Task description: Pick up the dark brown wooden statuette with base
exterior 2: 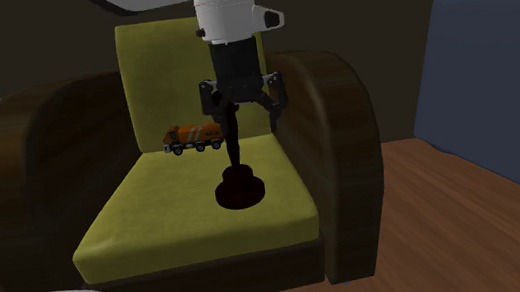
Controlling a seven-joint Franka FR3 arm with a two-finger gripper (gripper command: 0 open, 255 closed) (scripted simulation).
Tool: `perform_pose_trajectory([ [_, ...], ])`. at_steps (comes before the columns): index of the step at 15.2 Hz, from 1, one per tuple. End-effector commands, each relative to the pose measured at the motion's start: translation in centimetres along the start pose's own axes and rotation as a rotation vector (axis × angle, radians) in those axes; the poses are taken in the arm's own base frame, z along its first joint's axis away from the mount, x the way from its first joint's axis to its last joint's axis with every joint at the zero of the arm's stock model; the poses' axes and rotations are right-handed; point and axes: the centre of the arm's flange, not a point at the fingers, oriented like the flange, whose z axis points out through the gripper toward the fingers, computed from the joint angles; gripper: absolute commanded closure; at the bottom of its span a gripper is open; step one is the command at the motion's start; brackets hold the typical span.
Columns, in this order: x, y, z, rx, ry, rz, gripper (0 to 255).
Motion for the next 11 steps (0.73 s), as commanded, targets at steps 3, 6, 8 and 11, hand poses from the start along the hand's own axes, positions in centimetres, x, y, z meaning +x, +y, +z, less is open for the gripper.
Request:
perform_pose_trajectory([
  [3,1.2,-2.7,-1.4,-0.066,0.025,0.084,0],
  [6,3.4,-6.6,-3.1,-0.165,0.063,0.211,0],
  [8,5.0,-9.2,-4.1,-0.231,0.088,0.296,0],
  [11,7.9,-12.8,-5.4,-0.329,0.126,0.422,0],
])
